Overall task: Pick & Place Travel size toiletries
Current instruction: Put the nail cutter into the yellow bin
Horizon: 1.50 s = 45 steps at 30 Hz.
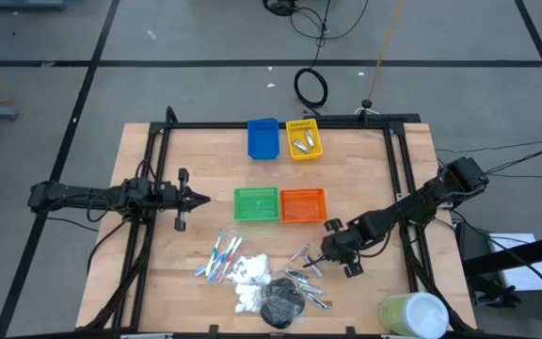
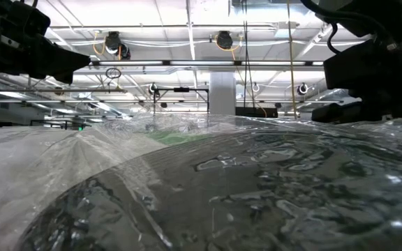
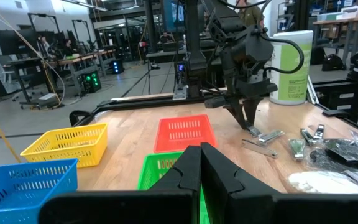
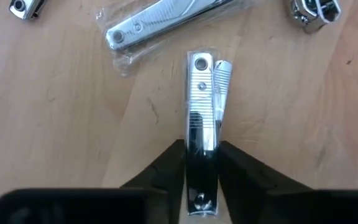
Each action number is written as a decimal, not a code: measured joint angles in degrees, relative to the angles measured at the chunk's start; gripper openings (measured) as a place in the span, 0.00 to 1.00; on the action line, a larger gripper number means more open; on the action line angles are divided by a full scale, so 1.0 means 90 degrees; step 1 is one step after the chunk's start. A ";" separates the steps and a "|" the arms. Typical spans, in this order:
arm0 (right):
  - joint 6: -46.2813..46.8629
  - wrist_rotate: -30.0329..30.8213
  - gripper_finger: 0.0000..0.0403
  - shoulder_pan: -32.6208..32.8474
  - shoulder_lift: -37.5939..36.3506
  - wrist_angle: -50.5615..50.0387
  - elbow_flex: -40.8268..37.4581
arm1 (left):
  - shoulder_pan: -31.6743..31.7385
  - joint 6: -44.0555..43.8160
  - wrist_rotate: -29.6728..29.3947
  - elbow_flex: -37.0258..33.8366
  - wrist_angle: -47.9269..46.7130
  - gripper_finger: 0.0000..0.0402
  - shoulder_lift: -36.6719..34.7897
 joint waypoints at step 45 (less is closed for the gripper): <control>0.0017 0.0041 0.12 -0.3526 -0.1175 0.3868 -0.0075 | 0.0002 0.0000 0.0000 0.0000 0.0000 0.01 0.0002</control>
